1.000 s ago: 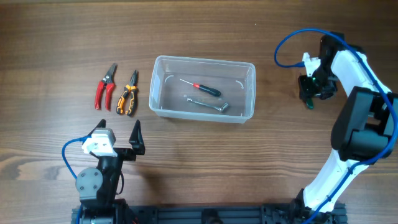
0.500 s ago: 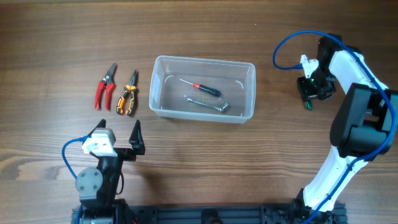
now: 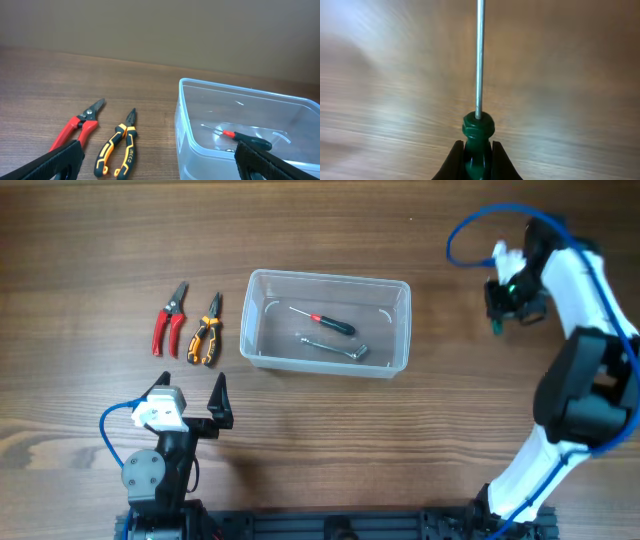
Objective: Pack container
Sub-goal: 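Move the right gripper to the green-handled screwdriver and grasp it, then place the green screwdriver into the container with the right gripper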
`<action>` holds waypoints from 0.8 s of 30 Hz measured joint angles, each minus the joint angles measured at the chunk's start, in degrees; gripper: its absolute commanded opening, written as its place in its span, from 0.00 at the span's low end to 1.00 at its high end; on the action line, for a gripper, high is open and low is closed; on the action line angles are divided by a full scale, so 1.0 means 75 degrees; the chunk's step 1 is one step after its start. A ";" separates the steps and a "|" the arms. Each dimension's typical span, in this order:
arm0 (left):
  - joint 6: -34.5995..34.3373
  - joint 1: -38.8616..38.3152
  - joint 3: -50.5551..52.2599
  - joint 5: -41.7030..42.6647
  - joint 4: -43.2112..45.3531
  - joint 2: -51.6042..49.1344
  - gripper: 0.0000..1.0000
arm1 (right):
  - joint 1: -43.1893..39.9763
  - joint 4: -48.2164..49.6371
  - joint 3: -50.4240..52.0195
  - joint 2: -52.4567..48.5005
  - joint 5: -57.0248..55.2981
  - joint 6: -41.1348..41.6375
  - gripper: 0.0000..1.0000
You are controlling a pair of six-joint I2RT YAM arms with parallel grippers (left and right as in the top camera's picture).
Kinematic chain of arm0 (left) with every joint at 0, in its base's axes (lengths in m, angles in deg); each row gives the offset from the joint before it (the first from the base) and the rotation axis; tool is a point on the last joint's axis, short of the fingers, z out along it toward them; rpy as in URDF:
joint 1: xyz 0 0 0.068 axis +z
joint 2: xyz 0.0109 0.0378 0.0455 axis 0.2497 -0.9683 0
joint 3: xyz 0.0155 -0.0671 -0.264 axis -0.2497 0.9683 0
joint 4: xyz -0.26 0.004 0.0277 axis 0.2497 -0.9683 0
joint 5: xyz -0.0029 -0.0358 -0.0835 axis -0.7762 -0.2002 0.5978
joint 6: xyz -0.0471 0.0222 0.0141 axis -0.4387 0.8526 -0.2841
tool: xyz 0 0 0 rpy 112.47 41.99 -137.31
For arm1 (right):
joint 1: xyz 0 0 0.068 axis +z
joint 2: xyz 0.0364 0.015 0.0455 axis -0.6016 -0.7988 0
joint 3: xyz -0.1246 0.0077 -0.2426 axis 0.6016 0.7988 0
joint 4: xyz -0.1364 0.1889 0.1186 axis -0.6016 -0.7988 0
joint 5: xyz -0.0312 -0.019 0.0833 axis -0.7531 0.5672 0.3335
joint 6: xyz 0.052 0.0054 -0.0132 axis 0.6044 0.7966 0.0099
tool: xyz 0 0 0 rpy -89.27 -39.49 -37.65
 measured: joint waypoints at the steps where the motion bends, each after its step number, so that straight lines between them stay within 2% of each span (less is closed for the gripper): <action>1: 0.0000 0.0000 0.0000 0.0000 0.0003 0.0000 1.00 | 0.0009 -0.0017 -0.0195 0.0277 0.0134 -0.0006 0.04; 5: 0.0000 0.0000 0.0000 0.0000 0.0003 0.0000 1.00 | 0.0329 -0.0023 -0.0737 0.1734 0.0586 -0.0207 0.04; 9: 0.0000 0.0000 0.0000 0.0000 0.0000 0.0000 1.00 | 0.1603 -0.0207 -0.0854 0.2873 0.1317 -0.0915 0.04; 16: 0.0000 0.0000 0.0000 0.0000 0.0000 0.0000 1.00 | 0.4074 -0.0845 -0.0857 0.2932 0.1603 -0.2340 0.04; 18: 0.0000 0.0000 0.0000 0.0000 0.0000 0.0000 1.00 | 0.4648 -0.0991 -0.0720 0.2932 0.1661 -0.3197 0.04; 20: 0.0000 0.0000 0.0000 0.0000 0.0000 0.0000 1.00 | 0.4945 -0.0950 -0.0268 0.2932 0.1676 -0.4252 0.04; 24: 0.0000 0.0000 0.0000 0.0000 0.0000 -0.0003 1.00 | 0.4992 0.0009 0.0822 0.2932 0.1679 -0.5018 0.04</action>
